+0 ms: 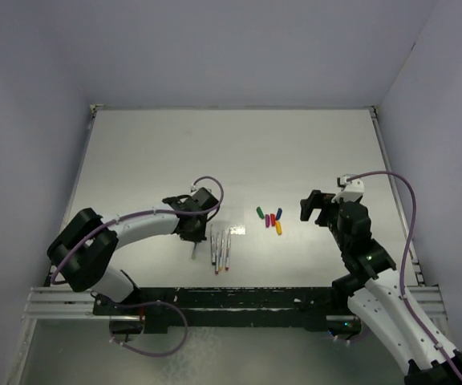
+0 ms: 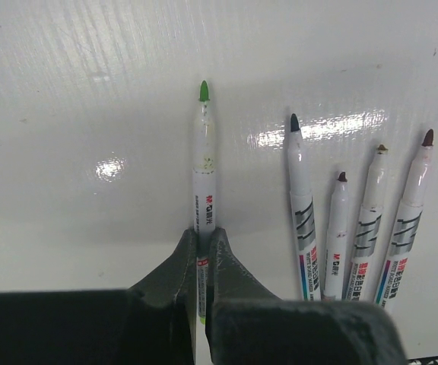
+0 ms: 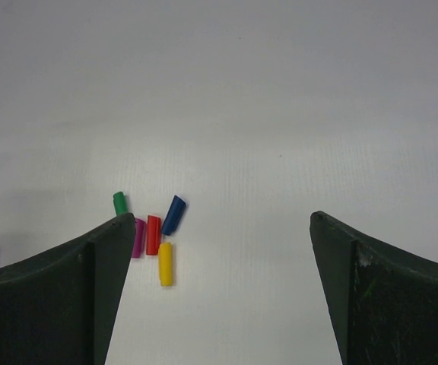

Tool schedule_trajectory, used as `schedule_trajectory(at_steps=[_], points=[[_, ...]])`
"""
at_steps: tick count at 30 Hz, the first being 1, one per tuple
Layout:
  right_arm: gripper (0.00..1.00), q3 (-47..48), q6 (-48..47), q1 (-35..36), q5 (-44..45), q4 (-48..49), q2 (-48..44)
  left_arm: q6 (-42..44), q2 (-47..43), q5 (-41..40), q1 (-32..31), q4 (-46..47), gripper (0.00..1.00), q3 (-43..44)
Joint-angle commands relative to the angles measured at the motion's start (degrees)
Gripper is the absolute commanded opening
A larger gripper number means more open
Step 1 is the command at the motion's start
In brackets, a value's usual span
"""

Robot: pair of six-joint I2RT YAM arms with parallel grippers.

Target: Insert the pens into the pen caps

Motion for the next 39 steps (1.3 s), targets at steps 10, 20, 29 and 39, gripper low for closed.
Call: schedule_trajectory(at_steps=[10, 20, 29, 39], points=[[0.84, 0.85, -1.4, 0.04, -5.51, 4.58, 4.19, 1.3, -8.06, 1.04, -0.63, 4.23, 0.0, -7.2], [0.65, 1.59, -2.07, 0.04, -12.21, 11.11, 13.0, 2.85, -22.05, 1.11, -1.08, 11.39, 0.0, -11.82], [0.61, 5.13, -5.35, 3.76, -13.11, 16.04, 26.39, 2.66, -26.54, 5.58, -1.25, 18.67, 0.0, -15.92], [0.57, 13.27, -9.87, 11.53, -9.98, 19.2, 41.89, 3.74, -34.05, 9.33, -1.95, 24.05, 0.0, -20.33]])
